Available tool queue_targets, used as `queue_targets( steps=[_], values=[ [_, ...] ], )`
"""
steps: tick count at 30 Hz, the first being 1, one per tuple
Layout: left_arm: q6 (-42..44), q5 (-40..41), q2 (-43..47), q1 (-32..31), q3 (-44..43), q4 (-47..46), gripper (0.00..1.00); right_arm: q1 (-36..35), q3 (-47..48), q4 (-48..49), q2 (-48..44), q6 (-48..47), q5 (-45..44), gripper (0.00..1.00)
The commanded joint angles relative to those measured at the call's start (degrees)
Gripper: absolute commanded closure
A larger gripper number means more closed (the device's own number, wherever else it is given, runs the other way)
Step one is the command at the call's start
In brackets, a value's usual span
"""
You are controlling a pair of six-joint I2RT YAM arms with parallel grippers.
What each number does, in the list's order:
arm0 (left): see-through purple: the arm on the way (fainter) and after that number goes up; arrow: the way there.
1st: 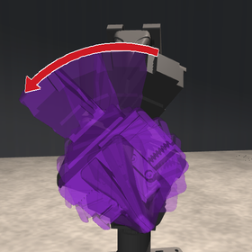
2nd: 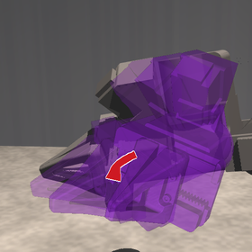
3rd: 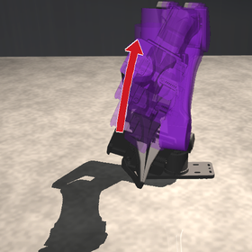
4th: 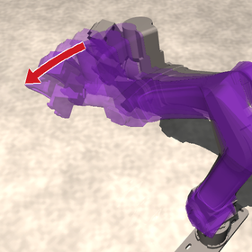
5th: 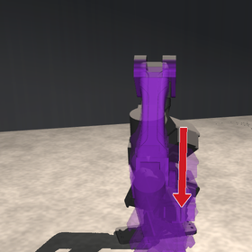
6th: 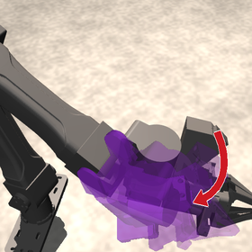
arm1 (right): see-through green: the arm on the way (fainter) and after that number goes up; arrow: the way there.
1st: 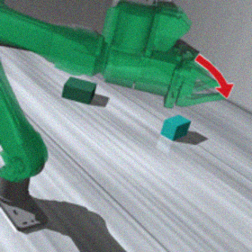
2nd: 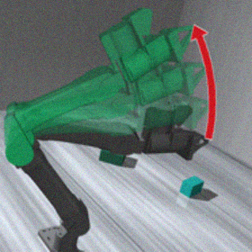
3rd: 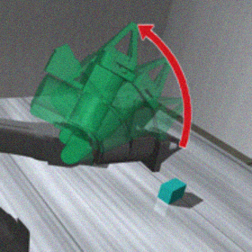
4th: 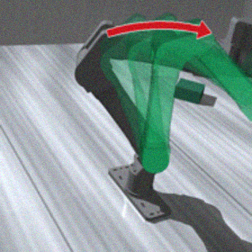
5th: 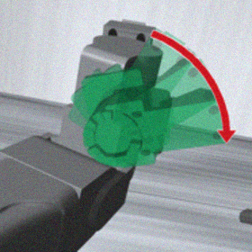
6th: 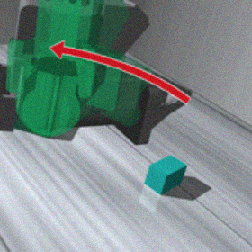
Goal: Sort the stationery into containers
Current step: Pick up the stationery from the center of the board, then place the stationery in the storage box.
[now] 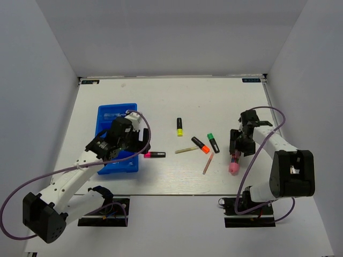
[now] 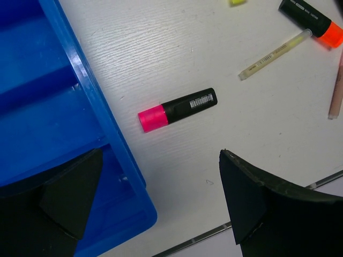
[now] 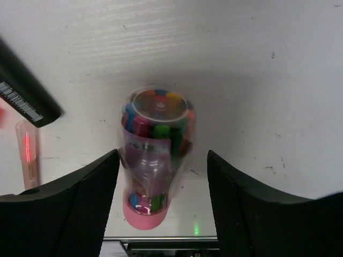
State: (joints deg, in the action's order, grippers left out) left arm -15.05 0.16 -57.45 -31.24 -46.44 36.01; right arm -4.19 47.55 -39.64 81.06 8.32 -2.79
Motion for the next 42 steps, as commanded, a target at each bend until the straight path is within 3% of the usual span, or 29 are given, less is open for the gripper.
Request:
queue_targets(
  steps=[1,7,11,13,14,16,18,19,21,23,24,25,28,33,35,42],
  values=[
    [0.9,-0.4,2.5,0.1,0.9,-0.3,0.00,-1.8,-0.6,2.9,0.9,3.6,-3.2,0.31],
    [1.0,1.0,3.7,0.3,1.2,-0.1,0.00,-4.9,-0.8,2.7,3.9,3.7,-5.4,0.33],
    [1.0,1.4,5.4,0.2,1.9,-0.7,0.00,-5.6,-1.1,2.1,5.3,4.3,-5.0,0.40],
    [0.9,1.9,6.0,0.2,2.3,-1.1,0.00,-5.4,-1.1,1.7,5.5,4.3,-4.9,0.60],
    [1.1,1.9,6.9,0.2,2.3,-1.1,0.00,-5.2,-0.6,1.6,5.5,3.9,-4.5,0.82],
    [1.0,1.8,8.1,0.1,2.6,-1.1,0.00,-5.4,-0.2,1.1,4.6,2.2,-3.5,1.00],
    [0.9,1.5,9.9,0.2,2.7,-1.6,0.01,-5.6,1.7,1.0,2.7,0.7,1.1,1.00],
    [1.0,0.9,10.8,0.3,2.5,-2.0,0.03,-5.7,2.4,1.1,2.2,-4.5,2.2,1.00],
    [1.2,-0.1,12.0,0.1,2.3,-2.0,0.06,-5.9,7.9,0.3,1.6,-14.7,18.3,1.00],
    [1.4,0.0,12.6,0.2,0.8,-1.4,0.12,-6.9,14.9,-6.3,2.8,-28.4,28.6,1.00],
    [1.4,0.3,13.9,0.2,0.0,-1.3,0.15,-7.2,22.9,-12.0,4.0,-32.1,35.0,1.00],
    [1.3,2.3,14.3,0.2,0.0,-1.2,0.22,-8.0,25.4,-12.7,5.6,-36.6,38.1,1.00],
    [0.7,7.9,17.2,0.4,1.1,-1.6,0.29,-11.4,39.7,-19.0,12.8,-46.1,40.9,1.00],
    [-0.7,12.7,24.2,0.3,3.5,-4.5,0.31,-19.2,69.5,-28.2,28.7,-48.0,40.3,1.00],
    [-0.8,13.4,25.0,0.3,3.5,-4.3,0.31,-21.7,75.0,-26.6,32.8,-46.4,39.3,1.00],
    [-0.5,13.3,28.9,0.4,2.8,-5.9,0.31,-31.9,77.0,-3.0,38.2,-36.3,37.8,1.00]
  ],
)
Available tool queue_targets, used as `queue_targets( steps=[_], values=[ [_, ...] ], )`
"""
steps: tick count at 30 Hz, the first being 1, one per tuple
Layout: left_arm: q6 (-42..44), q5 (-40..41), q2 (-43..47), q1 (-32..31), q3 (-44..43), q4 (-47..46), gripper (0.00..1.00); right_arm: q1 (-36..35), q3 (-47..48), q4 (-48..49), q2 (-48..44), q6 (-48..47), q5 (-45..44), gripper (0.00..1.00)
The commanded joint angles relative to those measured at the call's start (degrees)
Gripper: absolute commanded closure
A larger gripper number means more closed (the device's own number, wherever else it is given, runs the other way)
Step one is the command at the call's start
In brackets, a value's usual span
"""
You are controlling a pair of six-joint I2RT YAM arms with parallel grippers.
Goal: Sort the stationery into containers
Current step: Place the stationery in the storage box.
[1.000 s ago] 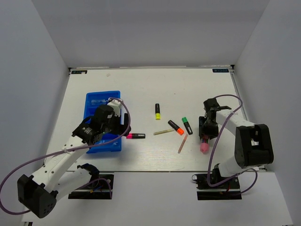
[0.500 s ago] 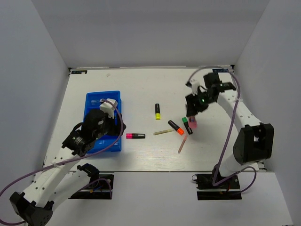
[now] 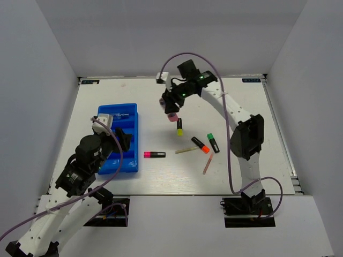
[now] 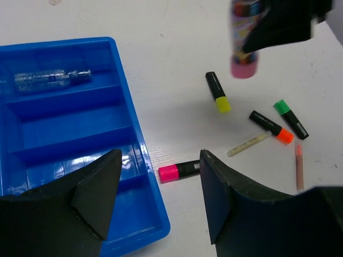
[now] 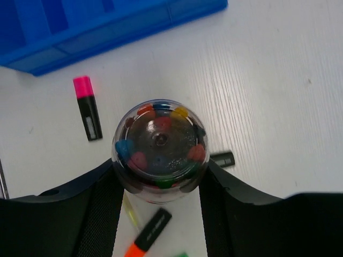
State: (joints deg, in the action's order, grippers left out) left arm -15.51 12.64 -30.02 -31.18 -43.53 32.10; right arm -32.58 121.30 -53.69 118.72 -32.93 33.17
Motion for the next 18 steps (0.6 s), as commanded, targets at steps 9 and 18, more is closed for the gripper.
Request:
queue_targets(
  steps=[9,18],
  values=[
    [-1.7,1.2,4.4,0.2,-0.2,-0.1,0.28,-8.3,5.7,43.7,8.9,20.5,5.6,1.00],
    [-3.0,-3.4,7.7,0.4,2.7,-2.5,0.27,-11.7,8.1,56.5,16.1,30.5,9.1,1.00]
  ],
)
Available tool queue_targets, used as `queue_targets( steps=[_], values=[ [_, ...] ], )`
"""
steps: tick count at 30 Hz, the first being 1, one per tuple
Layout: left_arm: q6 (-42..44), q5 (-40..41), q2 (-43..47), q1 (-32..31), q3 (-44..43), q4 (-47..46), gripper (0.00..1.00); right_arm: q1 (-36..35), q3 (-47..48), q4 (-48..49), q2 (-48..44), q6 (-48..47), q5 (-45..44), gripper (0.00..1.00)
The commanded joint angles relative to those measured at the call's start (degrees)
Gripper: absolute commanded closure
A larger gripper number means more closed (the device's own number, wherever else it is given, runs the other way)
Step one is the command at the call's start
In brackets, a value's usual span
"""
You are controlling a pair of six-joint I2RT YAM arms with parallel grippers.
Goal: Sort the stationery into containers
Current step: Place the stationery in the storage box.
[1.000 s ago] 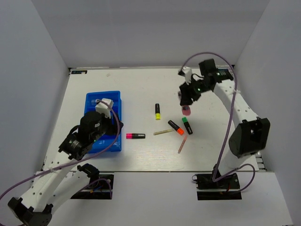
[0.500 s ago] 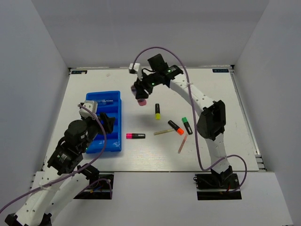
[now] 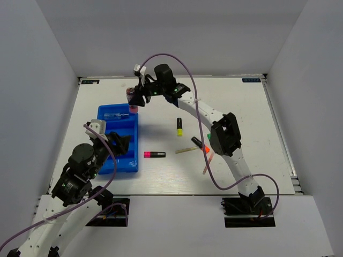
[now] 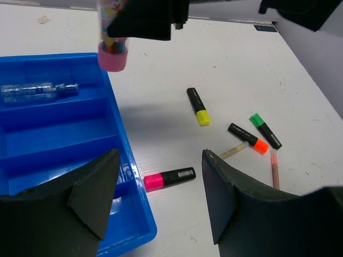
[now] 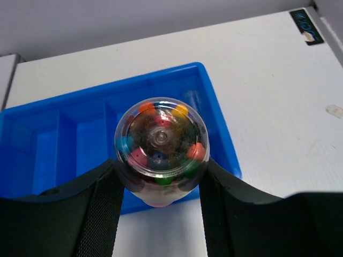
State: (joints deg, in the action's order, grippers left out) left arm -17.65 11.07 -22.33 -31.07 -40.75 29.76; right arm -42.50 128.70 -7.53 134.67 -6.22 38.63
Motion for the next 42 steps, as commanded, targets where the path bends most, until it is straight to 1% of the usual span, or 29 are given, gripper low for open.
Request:
queue_targets(
  steps=[1,7,11,18,29,30,31,32,33,36,38,42],
  values=[
    [-0.9,-1.9,0.1,0.3,0.0,0.1,0.27,-2.1,0.7,11.3,1.2,4.5,4.9,1.00],
    [-1.4,-2.8,1.1,0.2,0.8,0.6,0.26,-4.2,0.5,12.5,3.2,5.9,8.0,1.00],
    [-1.4,-2.8,1.5,0.3,0.8,0.9,0.26,-5.5,0.1,10.4,4.0,4.6,8.5,1.00],
    [-1.7,-3.0,3.0,0.3,0.6,2.5,0.25,-7.2,-2.1,3.9,4.6,-5.0,5.1,1.00],
    [-2.5,-3.2,4.8,0.3,1.1,4.3,0.25,-7.8,-2.1,-0.8,5.5,-11.6,0.5,1.00],
    [-2.7,-3.2,5.1,0.4,1.1,4.7,0.25,-7.9,-2.1,-1.3,5.5,-12.5,0.3,0.96],
    [-2.7,-3.3,5.0,0.3,1.1,4.5,0.25,-7.8,-2.2,-1.5,5.7,-12.9,0.1,0.89],
    [-2.8,-3.2,5.2,0.3,1.2,5.0,0.25,-8.3,-2.2,-1.4,5.7,-13.2,-0.8,0.79],
    [-2.9,-3.3,5.2,0.4,1.3,5.0,0.25,-8.6,-2.1,-2.0,5.9,-13.9,-1.4,0.64],
    [-3.0,-3.2,5.4,0.2,1.0,5.7,0.25,-9.2,-1.5,-2.3,6.0,-15.2,-2.1,0.48],
    [-3.0,-3.2,5.2,0.3,0.8,6.5,0.25,-9.4,-1.3,-2.7,6.0,-15.8,-2.5,0.44],
    [-3.2,-3.2,5.4,0.3,-0.4,7.4,0.25,-10.2,-1.2,-3.0,5.0,-16.4,-3.8,0.27]
  ],
)
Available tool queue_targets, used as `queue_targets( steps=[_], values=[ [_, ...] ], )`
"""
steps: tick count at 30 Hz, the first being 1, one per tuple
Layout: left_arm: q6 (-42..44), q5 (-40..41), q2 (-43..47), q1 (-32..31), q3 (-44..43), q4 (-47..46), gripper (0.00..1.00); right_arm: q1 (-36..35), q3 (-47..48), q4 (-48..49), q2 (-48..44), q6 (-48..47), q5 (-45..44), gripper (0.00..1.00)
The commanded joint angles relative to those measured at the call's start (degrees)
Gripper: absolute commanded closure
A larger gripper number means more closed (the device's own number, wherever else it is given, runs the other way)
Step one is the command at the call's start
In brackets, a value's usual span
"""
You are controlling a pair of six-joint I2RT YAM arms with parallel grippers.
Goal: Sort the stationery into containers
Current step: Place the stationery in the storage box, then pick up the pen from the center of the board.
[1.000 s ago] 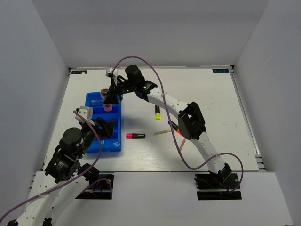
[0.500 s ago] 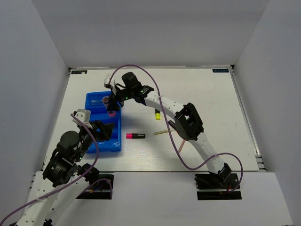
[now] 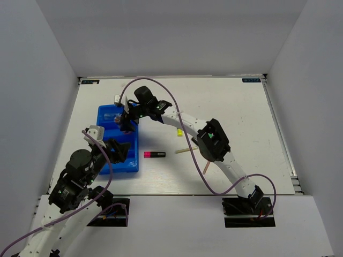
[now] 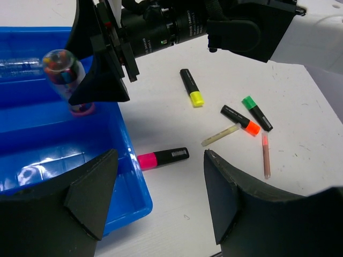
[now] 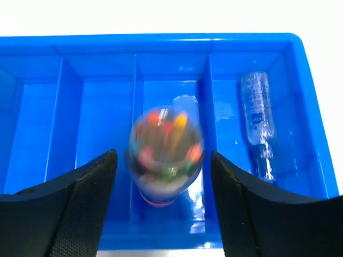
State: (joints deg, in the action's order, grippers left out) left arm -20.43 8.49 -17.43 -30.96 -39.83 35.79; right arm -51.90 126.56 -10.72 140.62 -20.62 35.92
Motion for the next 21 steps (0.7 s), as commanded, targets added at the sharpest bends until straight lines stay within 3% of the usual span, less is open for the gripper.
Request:
queue_targets(
  steps=[1,6,8,10,11,12,13,15,17,19,20,21],
  values=[
    [-0.3,-0.6,0.6,0.2,-1.5,1.6,0.25,-0.7,1.0,0.0,-1.3,-2.1,-1.6,0.25],
    [-1.0,-1.1,0.3,0.2,-2.8,2.5,0.26,-1.2,0.9,-1.1,-3.8,-2.1,-3.3,0.21],
    [-1.2,-1.5,-0.1,0.2,-3.7,2.8,0.30,-1.0,-1.0,0.9,-6.6,-1.2,-5.3,0.29],
    [-1.2,-2.8,-1.2,0.1,-5.0,3.2,0.41,-0.6,-3.7,3.5,-8.3,1.5,-10.0,0.38],
    [-0.9,-3.4,-1.8,0.2,-5.3,3.3,0.48,-0.6,-4.0,4.0,-10.6,3.6,-11.9,0.50],
    [-1.0,-4.0,-2.1,0.2,-5.5,3.3,0.61,-0.4,-3.7,4.2,-11.1,4.2,-13.8,0.58],
    [-0.7,-4.6,-3.1,0.2,-6.4,3.5,0.69,0.2,-3.6,4.2,-12.6,4.9,-19.5,0.76],
    [-0.3,-5.9,-5.4,0.2,-7.2,4.1,0.90,0.8,-3.3,1.9,-14.8,5.7,-25.8,1.00],
    [0.3,-7.6,-11.0,0.2,-8.6,5.8,1.00,1.4,-3.3,-4.3,-18.2,5.7,-33.1,1.00],
    [0.8,-11.2,-19.0,0.1,-9.8,8.1,1.00,2.8,-4.1,-8.2,-21.2,6.0,-40.3,1.00],
    [0.6,-11.9,-21.1,0.2,-11.3,9.0,1.00,4.4,-6.9,-15.3,-22.2,7.3,-42.8,0.89],
    [0.9,-15.8,-23.3,0.2,-11.8,9.7,1.00,5.1,-8.1,-18.4,-25.0,6.7,-42.4,0.59]
  ],
)
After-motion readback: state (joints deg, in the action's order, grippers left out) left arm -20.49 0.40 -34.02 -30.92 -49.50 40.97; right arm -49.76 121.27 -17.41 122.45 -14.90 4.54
